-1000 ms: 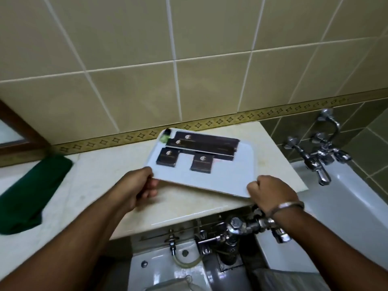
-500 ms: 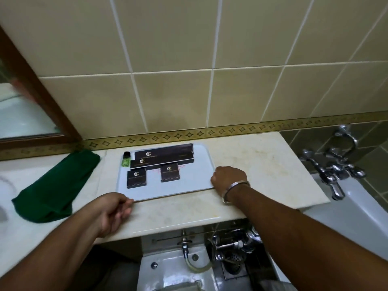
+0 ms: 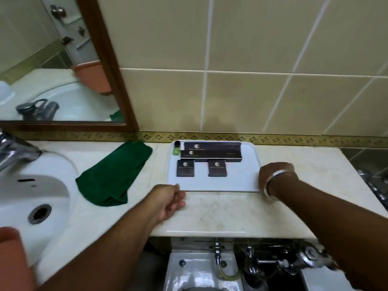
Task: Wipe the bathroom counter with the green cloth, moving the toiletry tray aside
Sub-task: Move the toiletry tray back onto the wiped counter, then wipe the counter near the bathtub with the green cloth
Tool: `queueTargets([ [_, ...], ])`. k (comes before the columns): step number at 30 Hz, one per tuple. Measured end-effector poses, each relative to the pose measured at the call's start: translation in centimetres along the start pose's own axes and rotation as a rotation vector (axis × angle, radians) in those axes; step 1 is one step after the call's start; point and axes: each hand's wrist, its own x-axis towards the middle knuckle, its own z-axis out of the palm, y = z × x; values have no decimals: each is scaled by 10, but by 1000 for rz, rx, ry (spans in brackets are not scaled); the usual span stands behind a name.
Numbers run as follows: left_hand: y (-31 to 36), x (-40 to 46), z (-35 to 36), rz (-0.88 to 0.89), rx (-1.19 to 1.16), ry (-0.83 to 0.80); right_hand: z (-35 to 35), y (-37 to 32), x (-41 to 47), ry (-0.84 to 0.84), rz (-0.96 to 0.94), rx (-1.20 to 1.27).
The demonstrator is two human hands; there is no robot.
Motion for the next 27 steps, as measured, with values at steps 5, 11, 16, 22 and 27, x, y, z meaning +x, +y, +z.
queueTargets([
  [5,5,2,-77,467,498,408,-108,-85,-2,396,-266,273],
  [11,32,22,-184,322,950,796,-175,-237,13,138,-436,850],
  [16,35,45,-194,287,839,632,-175,-272,27,18,-354,941],
  [22,37,29,-205,371,769,290,-177,-238,5,-72,-490,1045],
  [27,27,-20,-182,423,267,-115,-126,-127,-52,-202,-499,1490],
])
